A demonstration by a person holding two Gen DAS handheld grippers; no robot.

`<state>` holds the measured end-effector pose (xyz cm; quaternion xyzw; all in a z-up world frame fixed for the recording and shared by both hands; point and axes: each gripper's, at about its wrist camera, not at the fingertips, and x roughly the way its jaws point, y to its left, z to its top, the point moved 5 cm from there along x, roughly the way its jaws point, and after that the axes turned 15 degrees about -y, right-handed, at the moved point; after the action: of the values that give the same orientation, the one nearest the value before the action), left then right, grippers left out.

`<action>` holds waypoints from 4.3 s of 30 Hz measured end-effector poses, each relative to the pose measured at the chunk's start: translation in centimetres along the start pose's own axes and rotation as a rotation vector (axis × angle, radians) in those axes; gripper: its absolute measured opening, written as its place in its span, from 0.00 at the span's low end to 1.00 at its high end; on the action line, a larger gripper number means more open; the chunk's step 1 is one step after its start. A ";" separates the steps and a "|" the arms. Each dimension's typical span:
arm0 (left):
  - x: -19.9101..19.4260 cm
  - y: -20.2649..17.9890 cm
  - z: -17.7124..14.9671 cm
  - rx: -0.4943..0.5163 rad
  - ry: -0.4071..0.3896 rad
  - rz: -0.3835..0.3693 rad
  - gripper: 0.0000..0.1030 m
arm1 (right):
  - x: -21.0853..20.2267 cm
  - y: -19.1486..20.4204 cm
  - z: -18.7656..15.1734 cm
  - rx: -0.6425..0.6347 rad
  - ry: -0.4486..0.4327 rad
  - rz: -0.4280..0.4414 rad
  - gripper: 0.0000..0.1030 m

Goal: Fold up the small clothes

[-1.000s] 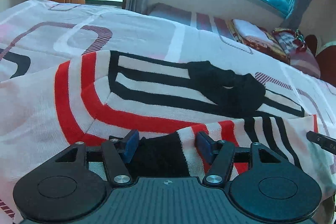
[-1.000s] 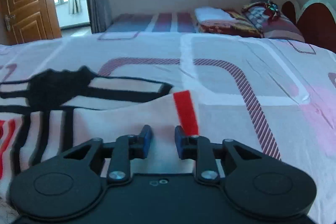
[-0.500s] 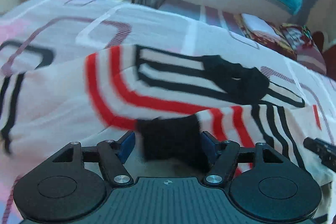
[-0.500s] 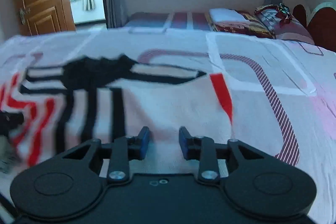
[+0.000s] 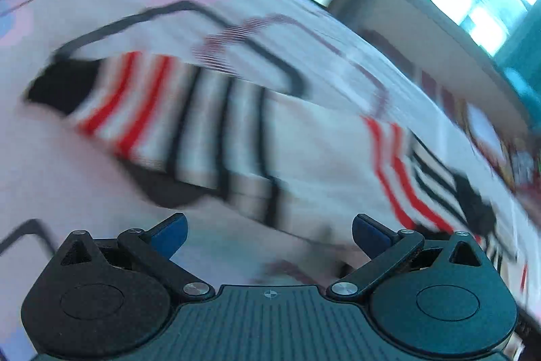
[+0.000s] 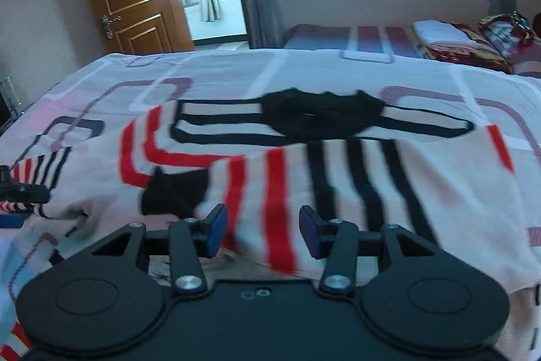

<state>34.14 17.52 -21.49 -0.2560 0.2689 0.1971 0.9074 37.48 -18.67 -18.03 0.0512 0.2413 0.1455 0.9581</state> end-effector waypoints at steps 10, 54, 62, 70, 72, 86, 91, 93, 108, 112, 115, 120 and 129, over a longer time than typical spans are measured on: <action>2.9 10.7 2.5 -0.300 -0.055 0.065 0.41 | 2.4 4.2 -0.1 -0.040 0.010 0.015 0.48; -3.3 -32.7 -11.2 0.743 -0.064 -0.706 0.77 | -5.3 -11.0 -1.5 0.231 -0.034 -0.166 0.60; -4.3 -31.1 -9.1 0.600 -0.042 -0.678 0.77 | -7.5 -13.6 -1.9 0.245 -0.034 -0.206 0.60; 3.4 -19.8 -0.8 0.389 -0.039 -0.217 0.77 | -4.5 -7.3 1.1 0.171 -0.069 -0.069 0.61; 4.6 -18.0 -0.6 0.389 -0.049 -0.164 0.77 | -2.3 -4.6 1.7 0.150 -0.057 -0.023 0.61; 7.4 -16.7 -3.1 0.407 0.056 -0.193 0.77 | -1.7 -6.9 2.0 0.172 -0.060 -0.241 0.09; 8.4 -16.9 -2.1 0.399 0.058 -0.186 0.77 | -2.3 -9.7 -0.7 0.311 0.015 -0.220 0.27; 9.2 -16.9 -1.2 0.392 0.043 -0.165 0.77 | -2.4 -10.4 -0.8 0.362 -0.009 -0.209 0.37; 14.5 -18.8 0.6 0.293 0.015 -0.136 0.76 | -2.5 -12.9 -0.4 0.138 -0.037 -0.302 0.09; 15.3 -19.1 0.8 0.309 -0.025 -0.117 0.64 | -2.6 -12.6 -0.4 0.119 -0.071 -0.320 0.09; 15.7 -19.4 1.2 0.339 -0.027 -0.097 0.65 | -2.3 -12.8 -1.2 0.109 -0.035 -0.336 0.09; 12.0 -17.8 2.6 0.359 -0.064 -0.123 0.65 | -3.2 -12.7 -0.8 0.105 -0.025 -0.331 0.27; 2.2 -14.4 -2.1 0.472 0.007 -0.230 0.65 | -5.2 -12.2 1.7 0.101 -0.131 -0.280 0.32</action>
<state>42.12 5.41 -19.13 -0.0666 0.2797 0.0235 0.9575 37.05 -31.95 -16.27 0.0744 0.1899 -0.0056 0.9790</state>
